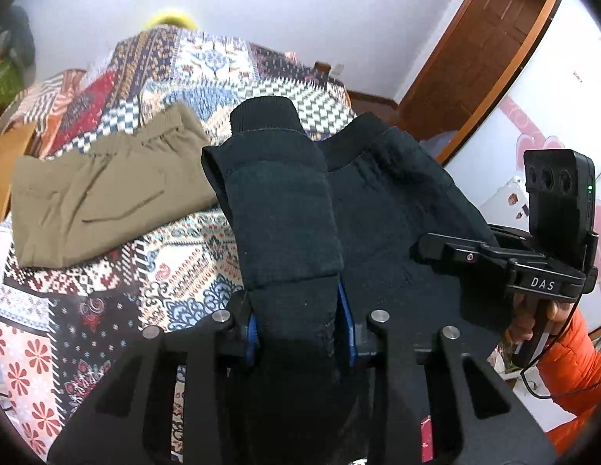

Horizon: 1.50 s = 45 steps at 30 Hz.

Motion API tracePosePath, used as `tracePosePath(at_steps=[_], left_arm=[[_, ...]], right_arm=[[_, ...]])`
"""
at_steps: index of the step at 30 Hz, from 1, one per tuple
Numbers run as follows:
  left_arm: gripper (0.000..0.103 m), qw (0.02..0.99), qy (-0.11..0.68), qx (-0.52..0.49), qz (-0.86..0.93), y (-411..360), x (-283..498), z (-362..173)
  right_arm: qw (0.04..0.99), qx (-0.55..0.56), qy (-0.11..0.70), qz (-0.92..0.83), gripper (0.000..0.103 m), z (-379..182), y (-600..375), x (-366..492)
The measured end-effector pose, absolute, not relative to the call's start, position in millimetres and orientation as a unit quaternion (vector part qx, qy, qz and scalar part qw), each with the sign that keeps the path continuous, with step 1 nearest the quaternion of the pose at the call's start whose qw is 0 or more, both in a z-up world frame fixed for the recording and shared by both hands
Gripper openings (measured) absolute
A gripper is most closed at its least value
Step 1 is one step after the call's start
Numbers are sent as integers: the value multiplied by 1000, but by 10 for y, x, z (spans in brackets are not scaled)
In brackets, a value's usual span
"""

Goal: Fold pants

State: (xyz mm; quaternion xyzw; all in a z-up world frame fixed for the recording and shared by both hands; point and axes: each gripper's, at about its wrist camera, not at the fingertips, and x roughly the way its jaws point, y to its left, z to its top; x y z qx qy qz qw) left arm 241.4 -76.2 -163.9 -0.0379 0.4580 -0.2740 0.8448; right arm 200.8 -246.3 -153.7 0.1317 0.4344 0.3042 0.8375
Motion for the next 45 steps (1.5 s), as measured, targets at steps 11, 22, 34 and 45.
tracePosePath(at_steps=[11,22,34,45], left_arm=[[32,879,401,-48,-254,-454,2491,-1239],[32,898,369,-66,-231,-22,2856,-1091],[32,913,351,-63,-199,449,3381,-1111],[32,913,357,-81,-181,800,3937,-1475]], right_arm=[[856,110,386,326,23,-1199,-2199,2271],[861,93,358,348,23,-1034,-1787,2719],[857,94,351,365,23,-1119,-1311,3253],[848,98,370,367,23,-1385,-966,3740]])
